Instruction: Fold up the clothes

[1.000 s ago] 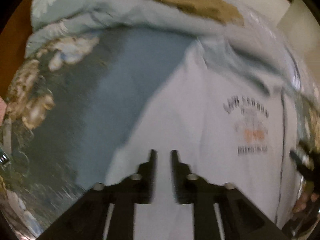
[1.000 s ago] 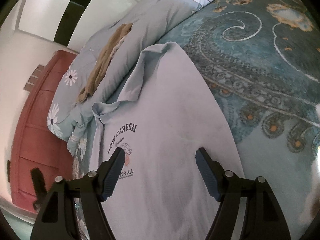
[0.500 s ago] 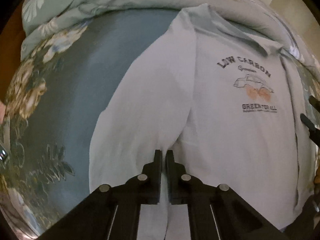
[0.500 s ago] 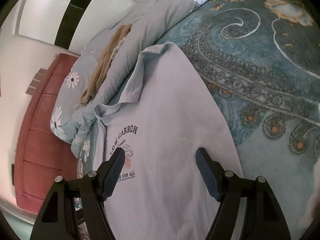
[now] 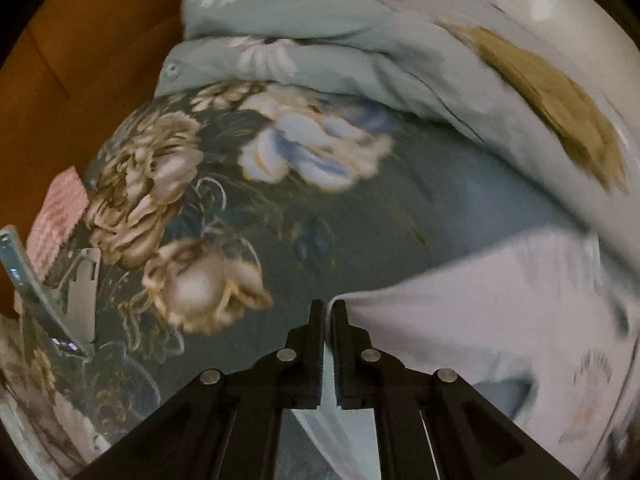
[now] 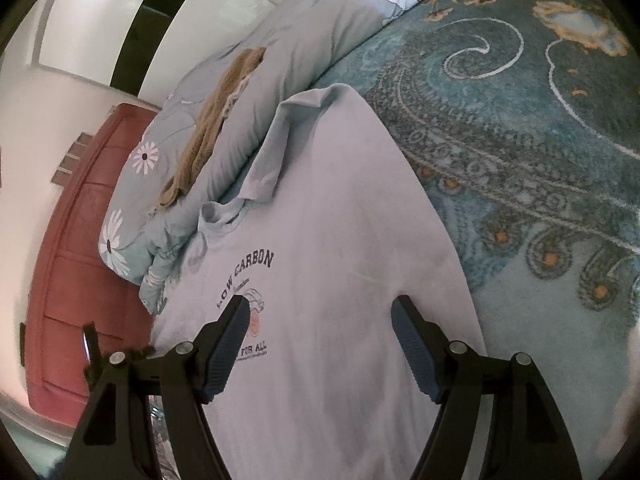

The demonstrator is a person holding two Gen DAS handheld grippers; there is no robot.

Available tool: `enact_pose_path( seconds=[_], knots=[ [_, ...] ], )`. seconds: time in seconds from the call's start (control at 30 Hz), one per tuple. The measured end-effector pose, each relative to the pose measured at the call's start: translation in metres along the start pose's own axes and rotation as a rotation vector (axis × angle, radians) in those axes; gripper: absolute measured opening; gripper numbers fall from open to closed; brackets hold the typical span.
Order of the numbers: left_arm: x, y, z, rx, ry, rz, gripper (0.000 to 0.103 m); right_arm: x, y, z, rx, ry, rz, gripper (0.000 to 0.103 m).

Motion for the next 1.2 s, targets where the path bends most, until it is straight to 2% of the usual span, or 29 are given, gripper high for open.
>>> enact_pose_path(
  seconds=[0.07, 0.2, 0.27, 0.3, 0.33, 0.4, 0.53, 0.6, 0.77, 0.93, 1.0, 1.03, 1.07, 1.1, 1.2],
  knots=[
    [0.001, 0.006, 0.012, 0.034, 0.005, -0.033, 0.004, 0.001, 0.000, 0.000, 0.005, -0.011, -0.010, 0.074],
    [-0.011, 0.003, 0.017, 0.088, -0.077, -0.075, 0.006, 0.010, 0.006, -0.008, 0.001, -0.026, -0.044, 0.074],
    [-0.013, 0.003, 0.011, 0.084, -0.093, -0.068, 0.010, 0.016, 0.016, -0.014, -0.023, -0.044, -0.086, 0.074],
    [-0.014, 0.004, 0.006, 0.076, -0.091, -0.059, 0.015, 0.019, 0.023, -0.015, -0.030, -0.049, -0.106, 0.074],
    [-0.018, 0.005, 0.002, 0.065, -0.095, -0.042, 0.019, 0.020, 0.031, -0.015, -0.034, -0.066, -0.126, 0.074],
    [-0.034, 0.008, -0.005, 0.037, -0.107, 0.013, 0.037, 0.018, 0.049, -0.013, -0.037, -0.114, -0.160, 0.074],
    [-0.075, 0.007, -0.013, -0.012, -0.138, 0.141, 0.042, 0.016, 0.091, 0.002, -0.034, -0.190, -0.213, 0.074],
    [-0.102, 0.006, -0.012, -0.008, -0.164, 0.204, 0.046, 0.019, 0.108, 0.016, -0.005, -0.218, -0.250, 0.074],
    [-0.167, 0.001, -0.002, 0.001, -0.187, 0.350, 0.048, 0.026, 0.140, 0.059, 0.086, -0.315, -0.345, 0.074],
    [-0.215, -0.002, 0.010, -0.051, -0.133, 0.514, 0.049, 0.033, 0.153, 0.094, 0.168, -0.360, -0.427, 0.056],
    [-0.225, -0.001, 0.014, -0.059, -0.126, 0.534, 0.049, 0.031, 0.160, 0.102, 0.174, -0.370, -0.420, 0.033],
    [-0.229, 0.000, 0.016, -0.059, -0.128, 0.533, 0.049, 0.031, 0.163, 0.105, 0.175, -0.357, -0.404, 0.026],
    [-0.232, 0.001, 0.019, -0.059, -0.127, 0.529, 0.049, 0.031, 0.167, 0.108, 0.176, -0.342, -0.388, 0.011],
    [-0.233, 0.003, 0.023, -0.059, -0.121, 0.523, 0.049, 0.027, 0.173, 0.109, 0.168, -0.361, -0.374, 0.007],
    [-0.233, 0.012, 0.034, -0.049, -0.111, 0.479, 0.049, 0.012, 0.187, 0.112, 0.158, -0.390, -0.306, 0.006]
  ],
)
Point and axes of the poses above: each gripper's, at about its wrist camera, not at the fingertips, and z roughly the way its jaws point, x to its left, y to its top, the point moved 10 cm from there along z, roughly the way its jaws point, and after that the axes turned 6 degrees about y, right-handed, at the moved point
